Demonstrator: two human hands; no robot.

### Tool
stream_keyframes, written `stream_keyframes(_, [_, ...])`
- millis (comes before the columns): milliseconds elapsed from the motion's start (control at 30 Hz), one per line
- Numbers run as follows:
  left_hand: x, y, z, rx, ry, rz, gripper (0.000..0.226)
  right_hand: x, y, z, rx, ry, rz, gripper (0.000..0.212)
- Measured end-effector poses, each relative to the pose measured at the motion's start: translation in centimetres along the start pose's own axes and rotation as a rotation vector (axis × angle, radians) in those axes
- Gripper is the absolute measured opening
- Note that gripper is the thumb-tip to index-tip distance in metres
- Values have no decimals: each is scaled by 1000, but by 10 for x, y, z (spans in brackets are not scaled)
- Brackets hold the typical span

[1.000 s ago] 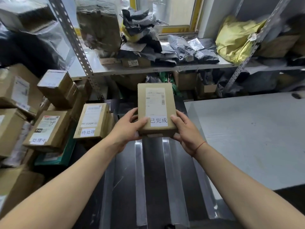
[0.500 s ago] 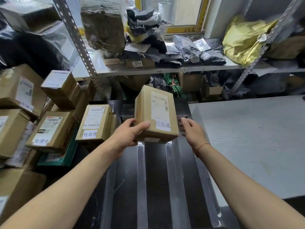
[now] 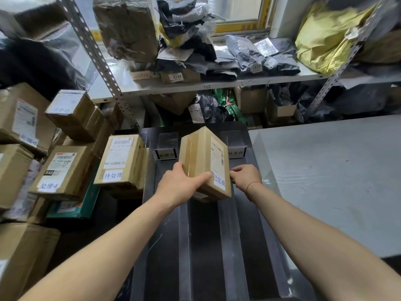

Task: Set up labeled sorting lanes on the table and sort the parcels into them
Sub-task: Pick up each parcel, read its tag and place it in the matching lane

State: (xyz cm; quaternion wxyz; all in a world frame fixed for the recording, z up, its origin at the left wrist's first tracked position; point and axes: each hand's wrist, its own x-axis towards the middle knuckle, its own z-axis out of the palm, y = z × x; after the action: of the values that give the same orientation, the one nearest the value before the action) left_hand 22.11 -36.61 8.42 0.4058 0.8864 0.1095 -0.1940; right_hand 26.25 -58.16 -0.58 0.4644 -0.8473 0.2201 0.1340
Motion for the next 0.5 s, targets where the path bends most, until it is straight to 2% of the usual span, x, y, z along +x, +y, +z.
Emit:
stream_keyframes(133, [-2,5,1,-119,-31,-73,73,0,3,-2,30,-21,11,17])
stream_keyframes(300, [-16,10,-8,-695,-101,-234,28,1,4,-4,42,-31,23,17])
stream_keyframes(433, [-29,12,-2,-918,-86,-313,26,1,1,-6,15,-37,28,18])
stream_keyframes(500, [-34,14,6,-958,-100,-330,27,1,0,-9,-1,-27,36,34])
